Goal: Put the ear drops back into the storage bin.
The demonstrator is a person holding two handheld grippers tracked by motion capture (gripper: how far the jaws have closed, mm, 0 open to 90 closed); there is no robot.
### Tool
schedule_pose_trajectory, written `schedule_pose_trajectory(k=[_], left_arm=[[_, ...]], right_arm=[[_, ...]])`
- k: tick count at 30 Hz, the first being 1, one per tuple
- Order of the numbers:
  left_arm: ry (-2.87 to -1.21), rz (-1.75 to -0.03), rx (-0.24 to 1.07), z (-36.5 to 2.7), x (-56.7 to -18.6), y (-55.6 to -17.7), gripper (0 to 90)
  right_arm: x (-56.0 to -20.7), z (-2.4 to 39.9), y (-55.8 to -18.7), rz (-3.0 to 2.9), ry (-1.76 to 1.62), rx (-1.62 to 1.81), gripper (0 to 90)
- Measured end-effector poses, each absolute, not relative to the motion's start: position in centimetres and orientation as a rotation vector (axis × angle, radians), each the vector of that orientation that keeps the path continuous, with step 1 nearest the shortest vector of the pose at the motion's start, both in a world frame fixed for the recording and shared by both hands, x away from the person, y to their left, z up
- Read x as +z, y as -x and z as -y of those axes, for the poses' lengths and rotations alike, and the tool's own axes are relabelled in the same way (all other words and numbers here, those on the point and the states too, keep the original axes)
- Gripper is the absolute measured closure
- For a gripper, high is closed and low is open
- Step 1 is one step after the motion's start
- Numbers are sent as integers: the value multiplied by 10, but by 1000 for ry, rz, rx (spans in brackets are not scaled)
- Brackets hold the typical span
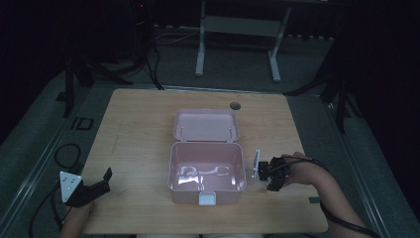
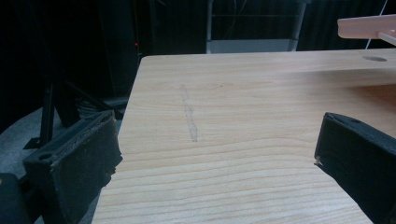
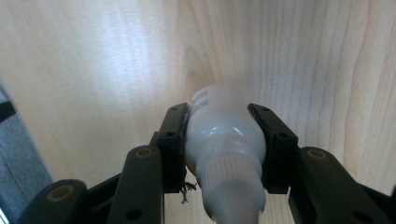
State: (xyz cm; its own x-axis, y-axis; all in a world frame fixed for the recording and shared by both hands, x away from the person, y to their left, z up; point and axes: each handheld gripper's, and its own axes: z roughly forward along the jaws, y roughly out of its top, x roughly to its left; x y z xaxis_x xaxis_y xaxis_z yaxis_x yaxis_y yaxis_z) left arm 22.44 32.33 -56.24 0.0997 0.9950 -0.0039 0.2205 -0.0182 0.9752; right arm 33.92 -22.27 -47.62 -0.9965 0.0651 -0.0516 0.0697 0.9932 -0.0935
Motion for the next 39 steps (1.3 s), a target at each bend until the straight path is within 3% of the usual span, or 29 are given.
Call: schedule_pose_trajectory(k=[10, 30, 39], left_arm=[[-1422, -1290, 1025, -323, -562, -224, 4], [-1422, -1289, 1026, -323, -562, -224, 4], [-1422, -1289, 1024, -324, -562, -224, 3]], right_arm=[[-452, 213, -328, -3100, -52, -217, 596], [-354, 178, -320, -3081, -133, -135, 596], [-334, 152, -317, -3062, -103, -81, 596]])
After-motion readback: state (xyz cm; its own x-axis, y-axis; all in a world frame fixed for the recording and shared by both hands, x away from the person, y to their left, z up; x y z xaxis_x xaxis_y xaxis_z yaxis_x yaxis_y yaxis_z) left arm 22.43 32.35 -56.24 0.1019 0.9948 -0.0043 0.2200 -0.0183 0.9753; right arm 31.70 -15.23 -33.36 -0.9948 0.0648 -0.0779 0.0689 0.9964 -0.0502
